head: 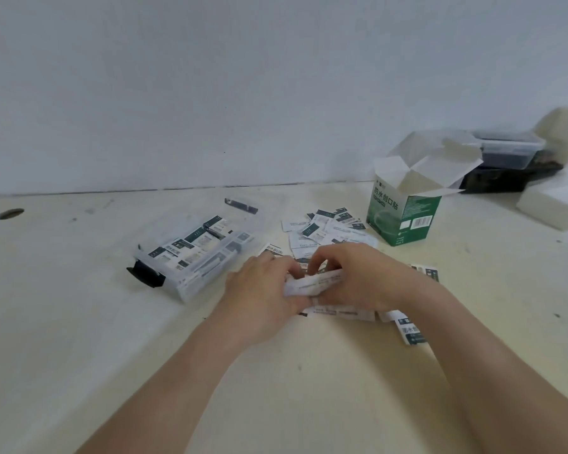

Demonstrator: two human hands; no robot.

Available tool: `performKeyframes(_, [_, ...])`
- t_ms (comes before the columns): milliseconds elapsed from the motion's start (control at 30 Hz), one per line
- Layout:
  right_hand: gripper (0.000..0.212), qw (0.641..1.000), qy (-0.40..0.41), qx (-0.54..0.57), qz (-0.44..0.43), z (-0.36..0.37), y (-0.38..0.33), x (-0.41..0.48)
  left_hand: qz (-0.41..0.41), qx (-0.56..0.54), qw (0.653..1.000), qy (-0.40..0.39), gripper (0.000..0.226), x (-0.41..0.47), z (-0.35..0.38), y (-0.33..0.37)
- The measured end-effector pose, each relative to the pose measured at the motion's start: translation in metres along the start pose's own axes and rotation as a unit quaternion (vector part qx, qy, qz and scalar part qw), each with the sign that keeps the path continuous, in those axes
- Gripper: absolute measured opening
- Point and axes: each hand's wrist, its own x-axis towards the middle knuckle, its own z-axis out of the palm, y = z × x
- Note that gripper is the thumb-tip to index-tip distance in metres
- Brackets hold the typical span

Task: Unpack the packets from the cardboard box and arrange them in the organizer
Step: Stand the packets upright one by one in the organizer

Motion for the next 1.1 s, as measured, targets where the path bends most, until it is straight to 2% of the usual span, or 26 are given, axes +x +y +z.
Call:
performKeyframes(100, [0.023, 0.999, 0.037, 0.008, -0.004, 0.002, 0.004, 0.002, 0.012, -0.019, 1.0, 0.018, 0.022, -0.001, -0.003, -0.001])
performKeyframes(200, [0.019, 0.998, 0.035, 0.043, -0.013, 0.004, 0.004, 0.003, 0.037, -0.06, 0.997, 0.036, 0.022, -0.002, -0.006, -0.001])
performKeyframes(333, [0.003, 0.989, 0.062, 0.133, -0.025, 0.002, 0.008, 0.001, 0.042, -0.069, 0.996, 0.039, 0.017, -0.003, -0.005, -0.002])
performKeyframes(467, [0.028, 0.979, 0.082, 0.187, -0.02, -0.008, 0.014, -0.002, 0.0, -0.114, 0.99, 0.081, 0.015, -0.003, -0.01, -0.003])
performKeyframes(567, [0.022, 0.97, 0.099, 0.223, 0.016, -0.014, 0.019, -0.005, -0.023, -0.18, 0.975, 0.126, 0.004, -0.004, -0.014, -0.001])
performKeyframes(633, [0.021, 0.954, 0.13, 0.266, 0.048, -0.015, 0.022, -0.006, -0.028, -0.213, 0.964, 0.156, 0.004, -0.004, -0.017, 0.0])
performKeyframes(700, [0.014, 0.921, 0.175, 0.341, 0.065, -0.017, 0.022, -0.006, -0.046, -0.272, 0.946, 0.171, 0.007, -0.004, -0.021, 0.0])
performKeyframes(733, [0.01, 0.902, 0.198, 0.38, 0.062, -0.019, 0.02, -0.007, -0.066, -0.313, 0.933, 0.167, 0.008, -0.004, -0.023, 0.0])
performKeyframes(800, [0.017, 0.875, 0.224, 0.428, 0.022, -0.02, 0.012, -0.009, -0.112, -0.407, 0.897, 0.128, 0.011, -0.003, -0.024, 0.001])
performKeyframes(833, [0.021, 0.879, 0.228, 0.418, -0.002, -0.019, 0.006, -0.009, -0.128, -0.449, 0.879, 0.1, 0.015, -0.003, -0.024, 0.002])
performKeyframes(867, [0.022, 0.903, 0.236, 0.359, -0.022, -0.016, 0.0, -0.01, -0.135, -0.49, 0.858, 0.077, 0.019, -0.003, -0.023, 0.004])
performKeyframes(933, [0.025, 0.966, 0.241, 0.085, -0.047, -0.005, -0.016, -0.01, -0.131, -0.579, 0.802, 0.057, 0.023, -0.003, -0.022, 0.008])
performKeyframes(967, [0.027, 0.968, 0.237, -0.067, -0.044, 0.001, -0.026, -0.01, -0.126, -0.619, 0.773, 0.055, 0.024, -0.004, -0.022, 0.01])
performKeyframes(1000, [0.027, 0.955, 0.237, -0.172, -0.042, 0.006, -0.036, -0.011, -0.123, -0.65, 0.748, 0.056, 0.026, -0.004, -0.023, 0.012])
performKeyframes(1033, [0.026, 0.945, 0.23, -0.228, -0.047, 0.011, -0.045, -0.011, -0.123, -0.667, 0.732, 0.058, 0.027, -0.004, -0.023, 0.014])
performKeyframes(1067, [0.028, 0.943, 0.213, -0.25, -0.055, 0.015, -0.054, -0.013, -0.124, -0.667, 0.732, 0.061, 0.028, -0.004, -0.023, 0.015])
performKeyframes(1100, [0.034, 0.947, 0.199, -0.242, -0.072, 0.02, -0.058, -0.015, -0.124, -0.651, 0.746, 0.067, 0.027, -0.004, -0.021, 0.015])
